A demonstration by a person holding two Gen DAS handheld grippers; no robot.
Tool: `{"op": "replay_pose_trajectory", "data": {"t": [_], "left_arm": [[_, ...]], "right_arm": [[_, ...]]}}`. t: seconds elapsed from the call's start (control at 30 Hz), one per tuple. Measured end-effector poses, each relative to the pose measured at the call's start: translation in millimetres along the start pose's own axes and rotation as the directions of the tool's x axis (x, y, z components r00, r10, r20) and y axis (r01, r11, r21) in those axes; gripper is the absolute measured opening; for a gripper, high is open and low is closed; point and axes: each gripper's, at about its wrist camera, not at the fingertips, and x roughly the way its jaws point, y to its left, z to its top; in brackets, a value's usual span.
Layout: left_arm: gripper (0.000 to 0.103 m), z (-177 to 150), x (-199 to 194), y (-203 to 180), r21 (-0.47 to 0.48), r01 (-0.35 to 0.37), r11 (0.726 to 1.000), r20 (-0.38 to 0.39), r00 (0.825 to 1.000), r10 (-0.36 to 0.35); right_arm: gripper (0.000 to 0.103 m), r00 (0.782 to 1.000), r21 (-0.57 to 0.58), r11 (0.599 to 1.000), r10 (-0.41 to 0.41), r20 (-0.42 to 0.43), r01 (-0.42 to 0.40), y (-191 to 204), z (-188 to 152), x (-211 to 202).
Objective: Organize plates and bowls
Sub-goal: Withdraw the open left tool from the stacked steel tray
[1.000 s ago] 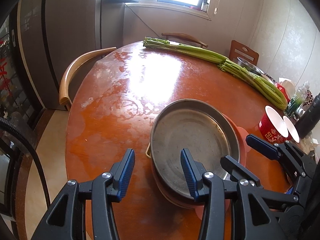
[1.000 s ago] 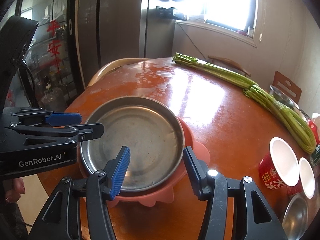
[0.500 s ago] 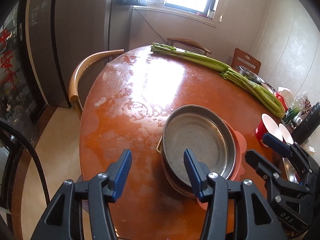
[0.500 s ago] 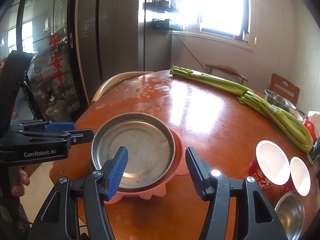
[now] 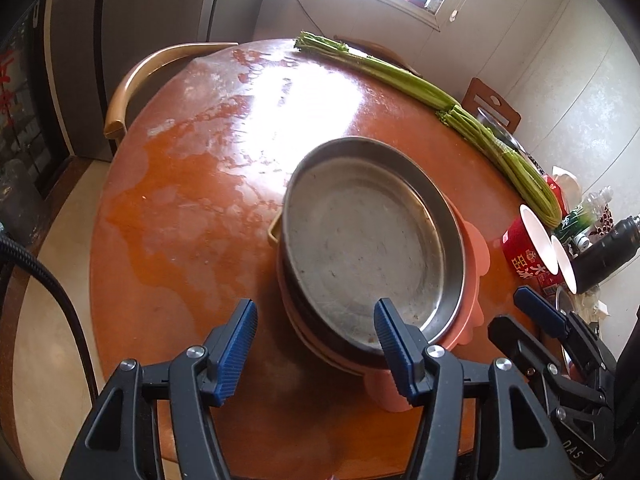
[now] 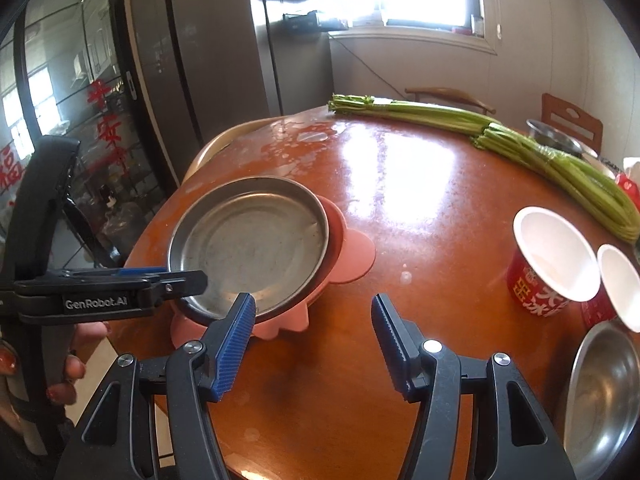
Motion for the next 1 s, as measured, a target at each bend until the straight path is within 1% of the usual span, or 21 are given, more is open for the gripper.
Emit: {"op": "replay_pose_trajectory", "data": {"t": [0.13, 0.2, 0.3, 0.43, 0.73, 1.0], "left_arm": [[0.062, 1.8, 4.6, -11.3, 0.03, 0.008, 1.0, -0.003, 1.0, -0.008], [0.062, 4.9, 7.9, -16.7, 0.045, -0.013, 0.999, -0.001, 1.0, 0.013], [0.062, 10.2, 14.6, -24.1, 0.06, -0.008, 0.998, -0.007, 1.0, 0.008], [0.062, 19.7, 24.2, -36.0, 0.087, 0.004, 0.996, -0.014, 1.0, -0.003], [0.062, 43.9, 51.0, -65.2, 0.152, -0.002, 0.988, -0.028, 1.0, 0.006], [0.062, 56.3, 63.4, -76.6, 0.174, -0.008, 0.985, -0.024, 1.0, 0.012]], "right_arm": [[0.062, 0.999, 0.026, 0.999, 0.04, -0.036, -0.039, -2.9, -4.6, 10.1], [0.062, 0.999, 0.03, 0.999, 0.041, -0.035, -0.04, -2.9, -5.6, 12.6], [0.062, 0.998, 0.032, 0.999, 0.042, -0.035, -0.041, -4.5, -4.3, 16.6], [0.062, 0.999, 0.033, 0.999, 0.025, -0.038, -0.024, -7.2, -3.6, 22.0], [0.062, 0.999, 0.058, 0.998, -0.005, -0.036, 0.007, -25.6, 8.1, 33.3], [0.062, 0.999, 0.059, 0.998, -0.029, -0.037, 0.031, -32.1, 13.6, 33.2]]}}
